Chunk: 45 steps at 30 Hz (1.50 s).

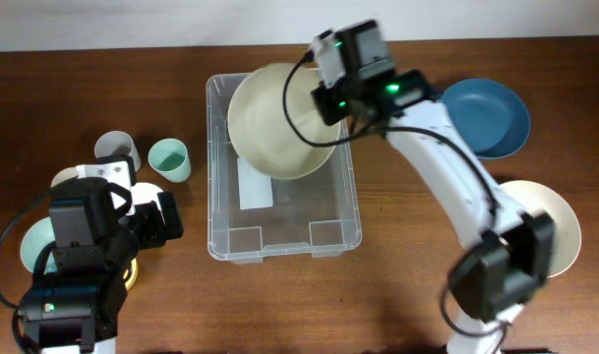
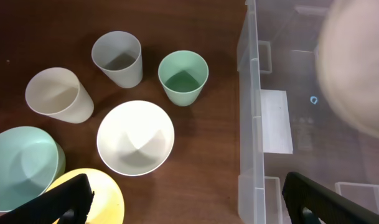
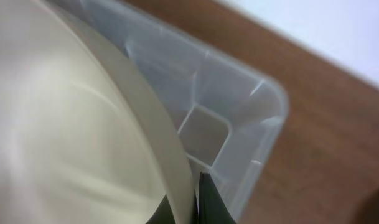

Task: Pack container
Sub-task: 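Carry the cream bowl into the clear bin and release it, then move the right gripper to the dark-blue bowl and grasp its rim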

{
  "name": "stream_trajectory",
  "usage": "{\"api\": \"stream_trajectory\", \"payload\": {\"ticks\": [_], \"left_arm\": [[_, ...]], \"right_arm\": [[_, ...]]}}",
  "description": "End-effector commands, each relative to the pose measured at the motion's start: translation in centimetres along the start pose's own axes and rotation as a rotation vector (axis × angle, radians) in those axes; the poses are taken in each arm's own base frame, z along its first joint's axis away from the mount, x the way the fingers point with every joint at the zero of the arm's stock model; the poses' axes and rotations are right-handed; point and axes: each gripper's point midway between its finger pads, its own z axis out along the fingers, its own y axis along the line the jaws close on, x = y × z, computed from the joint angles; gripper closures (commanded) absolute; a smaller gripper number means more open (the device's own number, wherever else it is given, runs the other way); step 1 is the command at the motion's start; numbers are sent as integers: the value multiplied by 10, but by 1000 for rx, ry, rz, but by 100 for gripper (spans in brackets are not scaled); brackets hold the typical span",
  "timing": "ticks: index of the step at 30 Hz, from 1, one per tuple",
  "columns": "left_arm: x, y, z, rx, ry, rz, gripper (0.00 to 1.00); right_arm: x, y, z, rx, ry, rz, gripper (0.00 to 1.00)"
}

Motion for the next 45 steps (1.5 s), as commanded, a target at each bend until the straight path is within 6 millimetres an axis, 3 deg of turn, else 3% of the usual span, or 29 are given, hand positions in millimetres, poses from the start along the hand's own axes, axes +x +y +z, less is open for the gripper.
{"api": "stream_trajectory", "payload": {"ticks": [1,5,9,12,18,21,25,29,31,34,36,38,40,45], "left_arm": [[-5,2,-4,-12,-13,-11,1],[-5,3,-4,-15,-14,-11,1],[-5,3,-4,-15,-14,-11,0],[-5,3,-4,-15,-14,-11,1],[-5,3,-4,-15,-14,-11,0],[-5,3,-4,-15,-14,-11,1],[-5,3,-4,-15,-14,-11,1],[-5,3,-4,-14,-14,-11,1],[-5,3,-4,-15,-14,-11,0],[-5,3,-4,-14,-14,-11,1],[-5,3,-4,-14,-14,-11,1],[-5,3,-4,-14,-14,-11,1],[-5,3,-4,-14,-14,-11,1],[-5,3,-4,-15,-14,-11,1]], "right_arm": [[17,-4,36,30,72,-7,96],[42,2,70,8,152,-42,96],[53,9,85,-2,182,-82,96],[55,12,90,-7,187,-87,76],[49,16,85,-8,175,-92,63],[28,15,64,-2,130,-95,53],[-18,2,7,44,24,-88,39],[-59,-38,-56,159,-106,-46,22],[-66,-75,-80,237,-147,32,17],[-44,-131,-90,341,-106,159,1],[-8,-172,-85,397,-16,270,1],[26,-201,-77,423,65,367,1],[63,-225,-66,439,161,453,1],[139,-254,-31,430,377,549,1]]}}
